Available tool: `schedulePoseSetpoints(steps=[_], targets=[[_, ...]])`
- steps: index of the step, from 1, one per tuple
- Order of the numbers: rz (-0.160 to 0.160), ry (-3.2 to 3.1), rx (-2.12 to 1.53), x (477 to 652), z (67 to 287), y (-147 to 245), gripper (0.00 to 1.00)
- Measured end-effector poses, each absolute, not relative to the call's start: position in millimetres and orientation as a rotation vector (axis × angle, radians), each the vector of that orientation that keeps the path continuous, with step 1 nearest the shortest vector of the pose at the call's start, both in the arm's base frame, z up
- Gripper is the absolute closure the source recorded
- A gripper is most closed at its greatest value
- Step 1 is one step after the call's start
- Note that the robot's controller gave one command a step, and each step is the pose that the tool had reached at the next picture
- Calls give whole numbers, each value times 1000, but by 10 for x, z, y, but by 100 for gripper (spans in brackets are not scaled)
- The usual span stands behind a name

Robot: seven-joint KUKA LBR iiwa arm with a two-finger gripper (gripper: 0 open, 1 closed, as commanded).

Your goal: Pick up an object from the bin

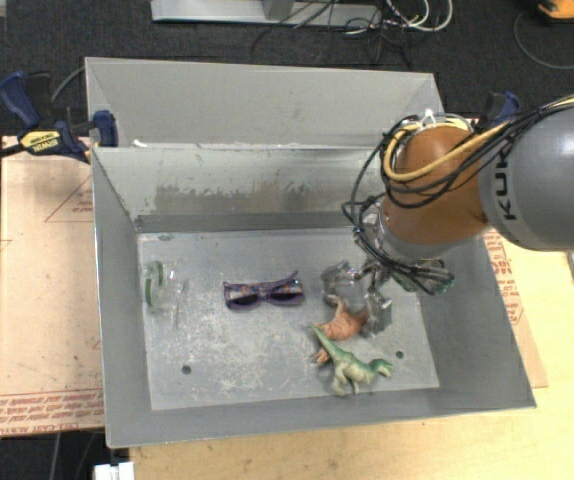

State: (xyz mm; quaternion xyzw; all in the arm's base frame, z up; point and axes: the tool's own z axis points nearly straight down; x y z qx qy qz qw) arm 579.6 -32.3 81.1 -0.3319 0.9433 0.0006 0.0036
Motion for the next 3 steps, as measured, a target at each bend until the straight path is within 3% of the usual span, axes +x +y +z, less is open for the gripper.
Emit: schedulePoseSetpoints(steps=[1,2,3], targets=[[3,2958,-1044,5788,831,-323,100],[3,2950,-1062,5790,1645,-326,100],[4,2941,-1080,5881,2614,-355,100]])
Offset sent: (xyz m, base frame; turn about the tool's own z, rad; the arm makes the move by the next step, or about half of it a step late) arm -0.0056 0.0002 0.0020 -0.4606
